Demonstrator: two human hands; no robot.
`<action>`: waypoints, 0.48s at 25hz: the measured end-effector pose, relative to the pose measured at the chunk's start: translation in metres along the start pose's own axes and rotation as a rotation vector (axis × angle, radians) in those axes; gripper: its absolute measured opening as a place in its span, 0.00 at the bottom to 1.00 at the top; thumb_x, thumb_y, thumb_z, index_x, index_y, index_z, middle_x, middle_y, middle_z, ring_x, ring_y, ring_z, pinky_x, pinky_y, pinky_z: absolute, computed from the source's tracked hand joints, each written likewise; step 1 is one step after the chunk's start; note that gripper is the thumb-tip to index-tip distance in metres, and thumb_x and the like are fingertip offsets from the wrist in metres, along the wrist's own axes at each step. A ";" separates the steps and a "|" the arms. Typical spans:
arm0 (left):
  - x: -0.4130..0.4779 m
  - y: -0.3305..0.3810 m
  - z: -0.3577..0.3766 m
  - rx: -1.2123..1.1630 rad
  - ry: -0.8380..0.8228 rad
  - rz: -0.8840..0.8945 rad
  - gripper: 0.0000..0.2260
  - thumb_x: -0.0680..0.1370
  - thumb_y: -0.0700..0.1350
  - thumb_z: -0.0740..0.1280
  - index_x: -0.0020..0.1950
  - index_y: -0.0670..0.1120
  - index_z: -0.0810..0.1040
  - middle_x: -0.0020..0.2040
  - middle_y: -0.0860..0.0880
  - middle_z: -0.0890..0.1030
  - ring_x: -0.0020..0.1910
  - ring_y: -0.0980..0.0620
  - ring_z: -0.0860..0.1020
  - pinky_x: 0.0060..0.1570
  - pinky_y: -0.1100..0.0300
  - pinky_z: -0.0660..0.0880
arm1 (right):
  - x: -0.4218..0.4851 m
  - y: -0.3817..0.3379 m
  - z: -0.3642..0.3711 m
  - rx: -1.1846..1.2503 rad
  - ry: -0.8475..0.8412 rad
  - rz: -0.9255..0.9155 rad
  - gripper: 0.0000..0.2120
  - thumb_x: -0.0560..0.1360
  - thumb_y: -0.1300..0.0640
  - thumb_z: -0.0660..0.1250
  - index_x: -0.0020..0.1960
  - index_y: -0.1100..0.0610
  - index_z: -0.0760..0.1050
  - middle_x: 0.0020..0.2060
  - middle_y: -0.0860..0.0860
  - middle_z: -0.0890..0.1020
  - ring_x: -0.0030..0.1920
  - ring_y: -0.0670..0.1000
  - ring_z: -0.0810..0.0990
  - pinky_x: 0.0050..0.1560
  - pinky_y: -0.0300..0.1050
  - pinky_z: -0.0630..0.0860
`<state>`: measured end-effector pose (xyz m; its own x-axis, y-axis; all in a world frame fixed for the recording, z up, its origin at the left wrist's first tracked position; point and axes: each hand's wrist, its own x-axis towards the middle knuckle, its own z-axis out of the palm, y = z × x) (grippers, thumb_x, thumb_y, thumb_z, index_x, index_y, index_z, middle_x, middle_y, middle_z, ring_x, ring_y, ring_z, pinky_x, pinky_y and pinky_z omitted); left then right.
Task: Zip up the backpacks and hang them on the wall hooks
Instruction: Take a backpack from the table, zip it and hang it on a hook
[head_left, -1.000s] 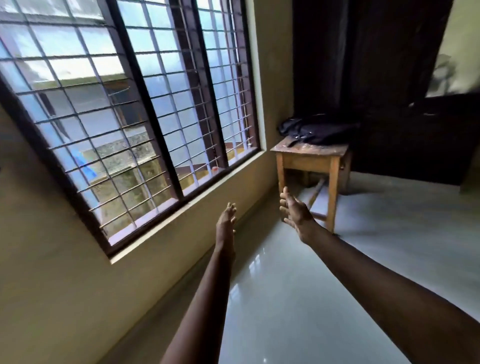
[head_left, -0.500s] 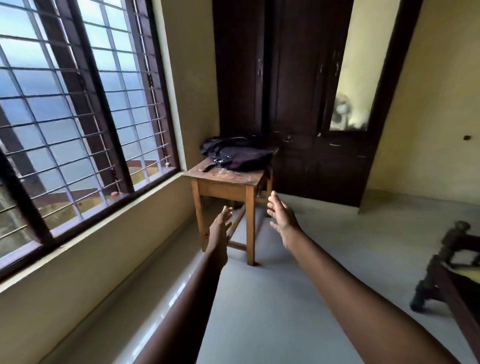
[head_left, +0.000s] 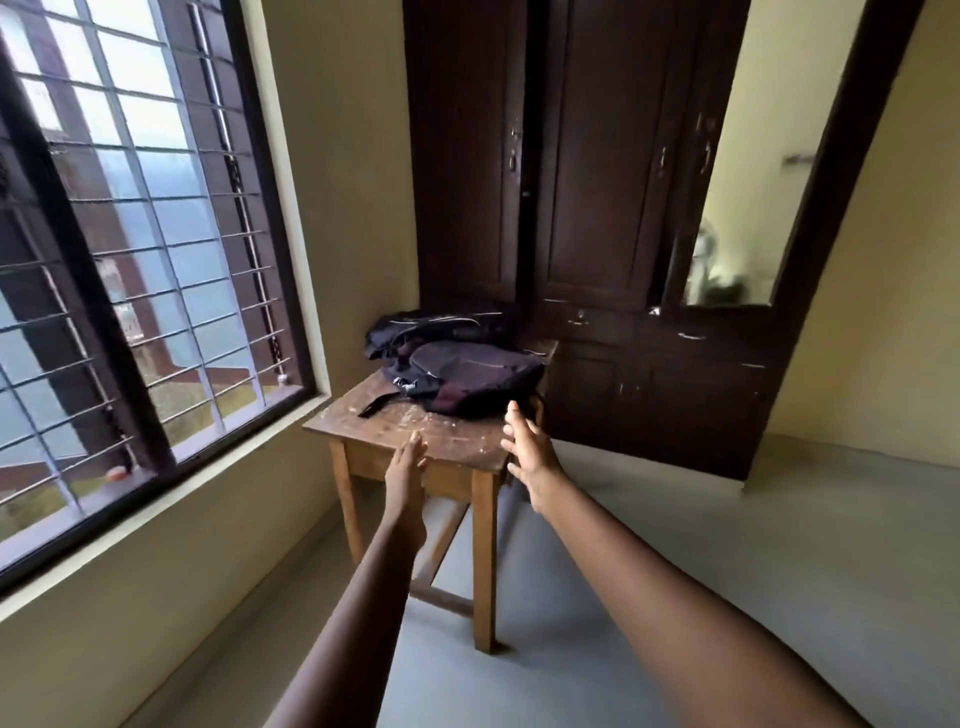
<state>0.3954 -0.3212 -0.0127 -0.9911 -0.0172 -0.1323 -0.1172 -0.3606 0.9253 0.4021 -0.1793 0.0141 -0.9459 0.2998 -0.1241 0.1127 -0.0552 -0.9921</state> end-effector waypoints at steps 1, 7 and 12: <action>0.030 0.000 0.011 0.005 0.008 -0.001 0.19 0.80 0.50 0.56 0.70 0.46 0.68 0.70 0.45 0.71 0.65 0.47 0.70 0.62 0.55 0.61 | 0.030 -0.004 -0.002 -0.008 0.011 -0.005 0.29 0.77 0.40 0.54 0.70 0.57 0.65 0.68 0.57 0.71 0.66 0.57 0.72 0.66 0.51 0.66; 0.160 -0.029 0.069 0.072 0.007 -0.045 0.19 0.80 0.51 0.56 0.70 0.48 0.68 0.69 0.47 0.72 0.65 0.48 0.71 0.60 0.55 0.62 | 0.171 -0.008 -0.036 -0.040 0.003 0.021 0.26 0.79 0.44 0.54 0.68 0.61 0.67 0.68 0.65 0.69 0.68 0.64 0.69 0.69 0.59 0.64; 0.265 -0.048 0.131 0.065 0.080 -0.029 0.19 0.79 0.53 0.59 0.68 0.49 0.71 0.65 0.49 0.75 0.63 0.50 0.72 0.55 0.57 0.64 | 0.291 -0.029 -0.073 -0.090 -0.089 0.012 0.23 0.79 0.45 0.55 0.68 0.57 0.68 0.68 0.62 0.71 0.68 0.60 0.70 0.68 0.56 0.66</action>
<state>0.1298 -0.1862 -0.0455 -0.9791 -0.0832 -0.1853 -0.1526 -0.3011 0.9413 0.1462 -0.0206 0.0050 -0.9671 0.2138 -0.1375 0.1469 0.0286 -0.9887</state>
